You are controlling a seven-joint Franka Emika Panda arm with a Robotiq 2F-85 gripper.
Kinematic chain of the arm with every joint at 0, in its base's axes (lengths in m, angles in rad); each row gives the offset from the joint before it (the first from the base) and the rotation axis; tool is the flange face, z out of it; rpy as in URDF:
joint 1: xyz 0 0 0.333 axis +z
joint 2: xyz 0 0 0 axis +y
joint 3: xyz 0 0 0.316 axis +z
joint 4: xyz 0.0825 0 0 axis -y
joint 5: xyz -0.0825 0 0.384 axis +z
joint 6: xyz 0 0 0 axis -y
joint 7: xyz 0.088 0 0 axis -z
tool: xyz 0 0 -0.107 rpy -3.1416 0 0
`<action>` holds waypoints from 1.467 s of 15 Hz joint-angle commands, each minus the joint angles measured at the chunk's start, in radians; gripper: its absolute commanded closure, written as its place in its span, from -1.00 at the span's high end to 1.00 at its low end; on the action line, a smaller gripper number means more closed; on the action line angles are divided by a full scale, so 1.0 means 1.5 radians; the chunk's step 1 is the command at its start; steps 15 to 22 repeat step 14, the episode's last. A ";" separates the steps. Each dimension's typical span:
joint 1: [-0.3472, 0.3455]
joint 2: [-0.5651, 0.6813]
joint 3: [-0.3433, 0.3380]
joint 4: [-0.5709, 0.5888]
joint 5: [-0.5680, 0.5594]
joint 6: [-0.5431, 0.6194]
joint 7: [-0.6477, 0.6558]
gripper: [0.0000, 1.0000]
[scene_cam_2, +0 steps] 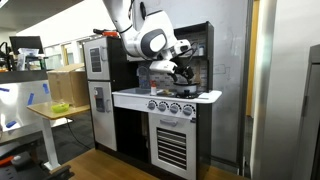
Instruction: Uncover the pot and then put the lid on the stovetop
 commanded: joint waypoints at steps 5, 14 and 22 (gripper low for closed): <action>0.031 -0.130 -0.025 -0.027 0.116 -0.240 -0.025 1.00; 0.188 -0.251 -0.180 -0.002 0.110 -0.513 0.001 1.00; 0.188 -0.251 -0.180 -0.002 0.110 -0.513 0.001 1.00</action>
